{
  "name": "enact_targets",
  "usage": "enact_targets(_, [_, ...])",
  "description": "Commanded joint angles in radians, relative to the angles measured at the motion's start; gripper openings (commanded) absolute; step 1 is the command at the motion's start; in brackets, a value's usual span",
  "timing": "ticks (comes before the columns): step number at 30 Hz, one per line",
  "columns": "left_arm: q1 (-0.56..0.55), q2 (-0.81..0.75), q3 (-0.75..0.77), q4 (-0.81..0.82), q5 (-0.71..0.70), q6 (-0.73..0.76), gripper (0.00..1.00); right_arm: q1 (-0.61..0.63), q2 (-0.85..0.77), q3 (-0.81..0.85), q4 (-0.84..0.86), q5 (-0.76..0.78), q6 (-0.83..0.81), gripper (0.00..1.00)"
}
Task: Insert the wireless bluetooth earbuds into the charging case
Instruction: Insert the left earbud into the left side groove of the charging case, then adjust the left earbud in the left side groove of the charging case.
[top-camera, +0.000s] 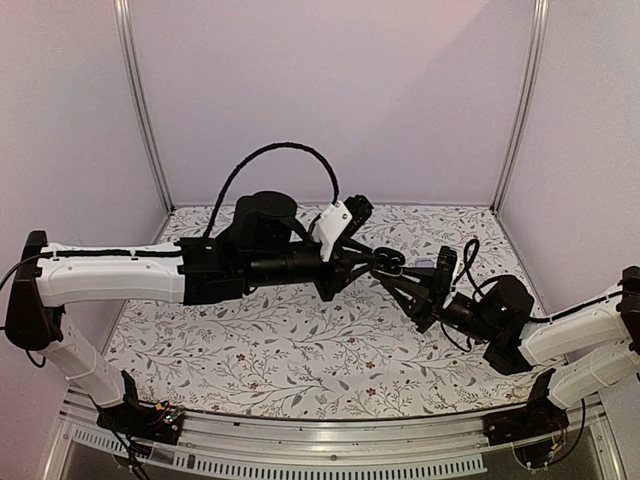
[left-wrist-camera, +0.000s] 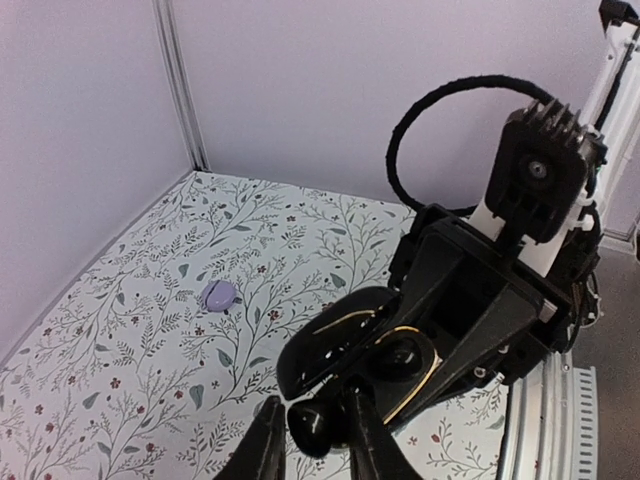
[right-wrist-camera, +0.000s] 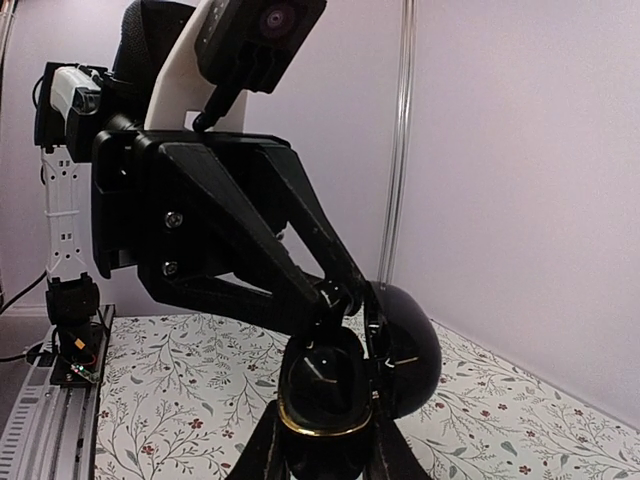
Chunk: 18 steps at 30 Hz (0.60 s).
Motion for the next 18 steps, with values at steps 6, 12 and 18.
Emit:
enact_targets(6, [-0.008,-0.043,-0.033,-0.006,0.035,0.001,0.36,0.007,-0.005,0.007,0.059,0.015,0.016,0.00])
enact_targets(12, [0.008,-0.127,-0.081,0.021,0.091,0.018,0.51,0.006,-0.005,0.010,0.040,0.012,0.023,0.00])
enact_targets(18, [0.044,-0.167,-0.097,-0.014,0.163,0.046,0.51,0.004,-0.013,0.019,0.005,-0.036,0.030,0.00])
